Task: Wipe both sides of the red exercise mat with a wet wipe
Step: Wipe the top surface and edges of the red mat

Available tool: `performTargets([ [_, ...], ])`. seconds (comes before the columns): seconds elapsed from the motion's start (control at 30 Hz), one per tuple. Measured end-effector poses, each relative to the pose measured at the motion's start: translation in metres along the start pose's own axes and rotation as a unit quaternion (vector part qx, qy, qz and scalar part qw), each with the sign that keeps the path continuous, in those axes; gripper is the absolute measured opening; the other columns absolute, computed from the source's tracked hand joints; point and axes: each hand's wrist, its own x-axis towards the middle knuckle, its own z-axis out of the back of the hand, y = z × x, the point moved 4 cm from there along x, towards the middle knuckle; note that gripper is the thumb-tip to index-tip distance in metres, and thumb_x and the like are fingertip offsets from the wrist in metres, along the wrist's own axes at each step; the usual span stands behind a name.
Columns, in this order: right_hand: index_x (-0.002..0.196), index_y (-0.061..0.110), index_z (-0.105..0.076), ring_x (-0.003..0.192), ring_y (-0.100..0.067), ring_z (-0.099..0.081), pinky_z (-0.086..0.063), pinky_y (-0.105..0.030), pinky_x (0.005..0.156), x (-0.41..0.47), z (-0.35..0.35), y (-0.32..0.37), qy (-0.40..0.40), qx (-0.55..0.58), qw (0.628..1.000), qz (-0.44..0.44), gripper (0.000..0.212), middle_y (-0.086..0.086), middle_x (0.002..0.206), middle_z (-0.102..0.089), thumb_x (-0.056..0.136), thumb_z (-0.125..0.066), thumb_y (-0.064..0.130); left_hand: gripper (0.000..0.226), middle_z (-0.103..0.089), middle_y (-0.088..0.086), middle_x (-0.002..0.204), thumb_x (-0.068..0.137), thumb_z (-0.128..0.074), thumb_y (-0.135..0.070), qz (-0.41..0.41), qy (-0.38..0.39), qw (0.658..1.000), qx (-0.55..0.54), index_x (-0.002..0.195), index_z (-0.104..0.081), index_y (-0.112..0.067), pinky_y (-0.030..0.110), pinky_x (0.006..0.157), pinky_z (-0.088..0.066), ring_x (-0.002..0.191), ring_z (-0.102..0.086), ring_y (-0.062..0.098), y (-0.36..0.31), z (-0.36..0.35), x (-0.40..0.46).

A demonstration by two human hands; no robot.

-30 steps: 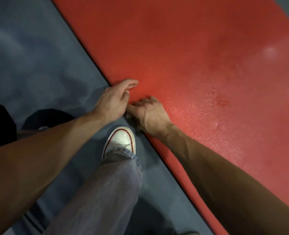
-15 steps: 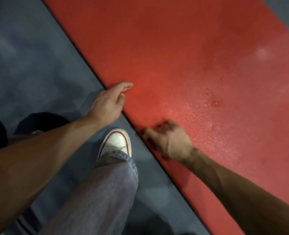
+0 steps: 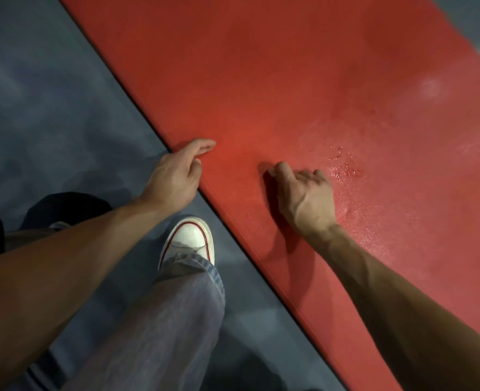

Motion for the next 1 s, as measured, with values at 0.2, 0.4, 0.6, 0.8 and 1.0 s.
performTargets([
  [0.2, 0.122, 0.024, -0.063, 0.076, -0.025, -0.061, -0.042, -0.036, 0.074, -0.037, -0.016, 0.036, 0.082, 0.002, 0.986, 0.147, 0.027, 0.003, 0.080, -0.069, 0.096, -0.055, 0.023, 0.047, -0.063, -0.013, 0.138, 0.102, -0.041, -0.004, 0.002, -0.003, 1.000, 0.003, 0.140, -0.059, -0.024, 0.013, 0.113, -0.034, 0.129, -0.051, -0.006, 0.000, 0.000, 0.000],
  [0.4, 0.103, 0.024, -0.055, 0.076, -0.031, -0.054, -0.035, -0.040, 0.072, -0.004, 0.005, -0.029, -0.024, -0.009, 0.999, -0.042, 0.005, -0.001, 0.082, -0.067, 0.099, -0.056, 0.021, 0.046, -0.062, -0.013, 0.134, 0.101, -0.042, -0.003, -0.001, -0.024, 1.000, 0.020, 0.140, -0.059, -0.020, 0.006, 0.106, -0.031, 0.127, -0.052, -0.001, -0.008, -0.003, 0.006],
  [0.6, 0.109, 0.019, -0.058, 0.075, -0.026, -0.052, -0.033, -0.038, 0.072, -0.056, -0.019, 0.030, 0.049, 0.019, 0.990, 0.134, 0.019, 0.001, 0.082, -0.062, 0.092, -0.049, 0.017, 0.045, -0.065, -0.008, 0.125, 0.098, -0.045, -0.002, -0.040, -0.037, 0.997, 0.063, 0.137, -0.060, -0.020, 0.023, 0.105, -0.034, 0.120, -0.050, 0.014, -0.019, -0.012, 0.017],
  [0.8, 0.092, 0.020, -0.052, 0.074, -0.029, -0.051, -0.037, -0.043, 0.070, -0.021, 0.006, -0.019, -0.006, -0.031, 0.998, 0.049, 0.021, -0.002, 0.078, -0.058, 0.106, -0.044, 0.033, 0.043, -0.067, -0.003, 0.121, 0.095, -0.047, -0.001, -0.079, -0.039, 0.993, 0.084, 0.133, -0.062, -0.017, 0.025, 0.100, -0.036, 0.113, -0.052, 0.019, -0.023, -0.016, 0.020],
  [1.0, 0.111, 0.026, -0.046, 0.080, -0.027, -0.050, -0.032, -0.039, 0.071, -0.045, -0.004, -0.006, 0.059, 0.001, 0.995, 0.076, 0.015, 0.002, 0.089, -0.057, 0.096, -0.045, 0.027, 0.045, -0.068, -0.006, 0.117, 0.093, -0.047, 0.000, -0.093, -0.044, 0.992, 0.079, 0.132, -0.061, -0.019, 0.027, 0.098, -0.038, 0.106, -0.054, 0.017, -0.041, -0.025, 0.038],
])
